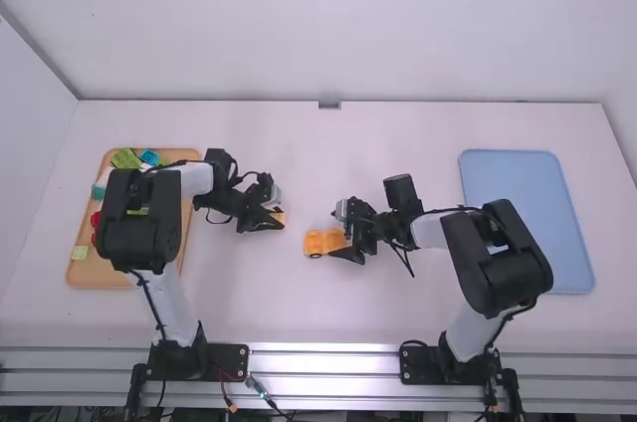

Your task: Assemble lego blocks to make yellow taxi

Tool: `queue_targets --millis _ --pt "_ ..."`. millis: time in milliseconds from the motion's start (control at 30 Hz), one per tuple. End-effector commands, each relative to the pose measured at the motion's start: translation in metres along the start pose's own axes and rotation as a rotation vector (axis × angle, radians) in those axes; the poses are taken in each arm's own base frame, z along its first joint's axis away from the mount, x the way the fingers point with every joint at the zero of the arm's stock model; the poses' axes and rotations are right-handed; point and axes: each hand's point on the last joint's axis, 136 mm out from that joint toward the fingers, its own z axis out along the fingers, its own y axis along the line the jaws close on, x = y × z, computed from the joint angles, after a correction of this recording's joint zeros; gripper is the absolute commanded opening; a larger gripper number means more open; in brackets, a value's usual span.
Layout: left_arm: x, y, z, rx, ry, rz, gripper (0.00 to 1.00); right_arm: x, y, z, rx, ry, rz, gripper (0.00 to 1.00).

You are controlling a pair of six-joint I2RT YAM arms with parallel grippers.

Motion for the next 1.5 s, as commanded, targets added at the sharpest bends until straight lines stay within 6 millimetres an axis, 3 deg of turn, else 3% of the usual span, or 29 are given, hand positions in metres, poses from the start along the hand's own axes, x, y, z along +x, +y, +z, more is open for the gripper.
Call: queue_targets --millis 0,167,267,433,633,933,1333,1467 --pt "-0.019 -0.004 -0.009 -0.021 -0.057 0.045 0.26 0.004 0.008 0.002 -0.02 0.003 0.004 0.99" --pt "-0.031 -0.011 -0.007 -0.046 -0.066 0.079 0.23 0.009 0.013 0.002 -0.02 0.008 -0.023 0.99" --pt "-0.037 -0.016 0.003 -0.071 -0.062 0.104 0.22 0.012 0.016 0.002 -0.021 0.015 -0.033 0.99" --pt "-0.038 -0.015 0.029 -0.112 0.005 0.041 0.1 0.013 0.016 0.002 -0.02 0.016 -0.095 0.99" --pt "-0.045 -0.028 0.048 -0.073 0.036 0.084 0.1 0.013 0.014 0.003 -0.019 0.017 -0.129 0.99" --pt "-0.051 -0.028 0.041 -0.135 0.04 0.043 0.08 0.023 0.003 0.02 -0.054 -0.036 -0.08 0.99" --pt "-0.052 -0.029 0.04 -0.193 0.002 0.024 0.18 0.028 0.001 0.043 -0.11 -0.038 -0.077 1.0" --pt "-0.053 -0.03 0.041 -0.191 -0.003 0.013 0.19 0.03 -0.001 0.044 -0.102 -0.022 -0.076 0.9"
